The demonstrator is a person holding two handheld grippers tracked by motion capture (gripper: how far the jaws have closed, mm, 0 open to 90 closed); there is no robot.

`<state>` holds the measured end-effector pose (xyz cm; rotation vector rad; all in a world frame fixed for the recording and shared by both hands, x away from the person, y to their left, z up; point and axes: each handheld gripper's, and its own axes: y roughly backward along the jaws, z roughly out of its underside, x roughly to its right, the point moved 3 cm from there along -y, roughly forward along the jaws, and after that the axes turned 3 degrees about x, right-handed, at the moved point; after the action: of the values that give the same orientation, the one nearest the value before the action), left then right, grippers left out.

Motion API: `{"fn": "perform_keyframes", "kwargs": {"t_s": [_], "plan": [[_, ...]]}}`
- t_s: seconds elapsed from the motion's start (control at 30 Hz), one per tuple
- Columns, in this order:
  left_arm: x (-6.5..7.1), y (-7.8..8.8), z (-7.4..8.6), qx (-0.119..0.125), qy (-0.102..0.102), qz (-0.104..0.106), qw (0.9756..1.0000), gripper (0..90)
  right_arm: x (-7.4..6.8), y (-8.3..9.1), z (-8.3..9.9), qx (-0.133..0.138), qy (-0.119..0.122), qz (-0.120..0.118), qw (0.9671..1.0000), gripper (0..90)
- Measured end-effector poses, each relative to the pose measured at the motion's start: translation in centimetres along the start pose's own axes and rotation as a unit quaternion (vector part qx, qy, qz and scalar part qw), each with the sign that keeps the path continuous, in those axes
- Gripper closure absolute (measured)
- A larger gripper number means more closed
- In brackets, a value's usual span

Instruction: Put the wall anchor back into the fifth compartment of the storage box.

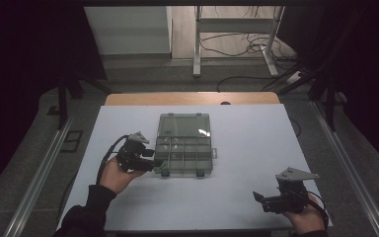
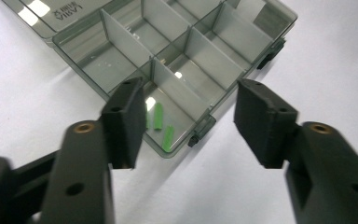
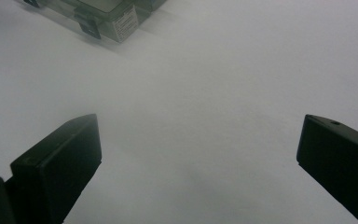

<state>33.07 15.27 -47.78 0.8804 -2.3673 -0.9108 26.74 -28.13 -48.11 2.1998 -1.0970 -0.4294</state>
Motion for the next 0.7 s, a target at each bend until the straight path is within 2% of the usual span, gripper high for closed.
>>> {"fn": "perform_keyframes", "kwargs": {"t_s": [0.23, 0.43, 0.7], "plan": [[0.3, 0.8, 0.7, 0.026, -0.001, -0.008, 0.9996, 28.9, 0.0, 0.0, 0.0, 0.000, 0.000, 0.000, 1.0000, 0.2], [0.7, 1.2, 0.9, 0.036, -0.006, -0.016, 0.9992, 21.3, 0.0, 0.0, 0.0, 0.000, 0.000, -0.001, 1.0000, 0.2], [1.2, 2.3, 1.8, 0.056, 0.007, -0.014, 0.9983, 13.6, 0.0, 0.1, 0.0, 0.002, 0.000, -0.002, 1.0000, 0.2]]}}
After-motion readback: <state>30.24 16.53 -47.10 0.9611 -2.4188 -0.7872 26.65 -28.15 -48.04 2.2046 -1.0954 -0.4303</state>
